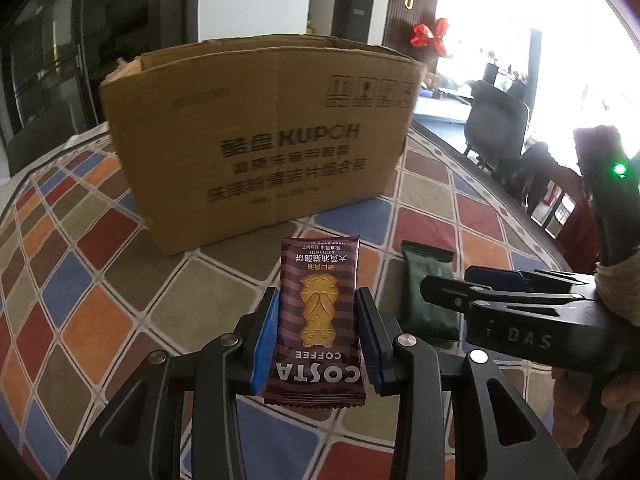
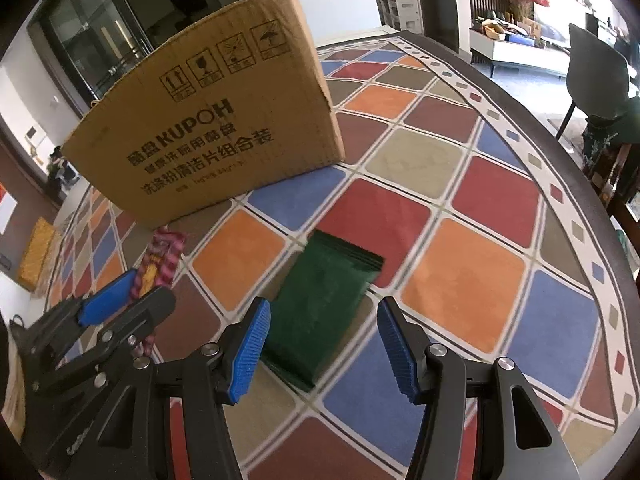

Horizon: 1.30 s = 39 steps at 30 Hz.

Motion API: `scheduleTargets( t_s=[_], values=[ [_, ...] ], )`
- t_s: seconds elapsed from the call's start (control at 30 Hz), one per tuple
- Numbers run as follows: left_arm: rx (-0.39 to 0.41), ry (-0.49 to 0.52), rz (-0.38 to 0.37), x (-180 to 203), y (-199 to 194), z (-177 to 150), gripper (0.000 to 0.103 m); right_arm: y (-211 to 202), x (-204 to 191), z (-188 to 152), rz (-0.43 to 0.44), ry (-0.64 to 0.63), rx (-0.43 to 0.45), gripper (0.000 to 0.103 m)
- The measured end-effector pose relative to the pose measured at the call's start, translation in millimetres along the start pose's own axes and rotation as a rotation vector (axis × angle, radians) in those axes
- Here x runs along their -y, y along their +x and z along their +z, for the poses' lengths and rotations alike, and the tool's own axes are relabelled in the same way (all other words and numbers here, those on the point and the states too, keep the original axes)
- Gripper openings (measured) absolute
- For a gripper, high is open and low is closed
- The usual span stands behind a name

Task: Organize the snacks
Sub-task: 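Grasp the brown COSTA biscuit with the left tool while the right grasps the green packet, then carry the COSTA biscuit and green packet over the box with both tools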

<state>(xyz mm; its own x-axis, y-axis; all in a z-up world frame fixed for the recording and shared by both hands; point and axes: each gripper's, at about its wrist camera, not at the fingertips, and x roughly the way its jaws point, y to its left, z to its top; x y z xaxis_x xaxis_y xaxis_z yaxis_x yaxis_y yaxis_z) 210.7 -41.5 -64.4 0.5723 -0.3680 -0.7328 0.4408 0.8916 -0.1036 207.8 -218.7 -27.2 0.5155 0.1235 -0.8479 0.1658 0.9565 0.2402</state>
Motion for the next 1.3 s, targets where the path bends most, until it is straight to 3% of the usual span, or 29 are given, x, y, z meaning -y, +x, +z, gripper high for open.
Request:
scheduleTargets(
  t_s=[0.43,0.6,0.7,1.3],
  values=[
    [0.015,-0.076,0.023,-19,0,-2,0.037,23,-25,10,-0.072,-0.063,-0.006,0.057],
    [0.014,-0.089,0.033,-22,-2,-3,0.037,28,-37,5,-0.117,-0.142,-0.003,0.056],
    [0.012,-0.094,0.040,-21,-3,-2,0.037,28,-40,3,-0.140,-0.168,0.009,0.047],
    [0.067,-0.123,0.074,-22,-34,14,0.037,-19,-46,13,-0.027,-0.170,0.101,0.046]
  ],
)
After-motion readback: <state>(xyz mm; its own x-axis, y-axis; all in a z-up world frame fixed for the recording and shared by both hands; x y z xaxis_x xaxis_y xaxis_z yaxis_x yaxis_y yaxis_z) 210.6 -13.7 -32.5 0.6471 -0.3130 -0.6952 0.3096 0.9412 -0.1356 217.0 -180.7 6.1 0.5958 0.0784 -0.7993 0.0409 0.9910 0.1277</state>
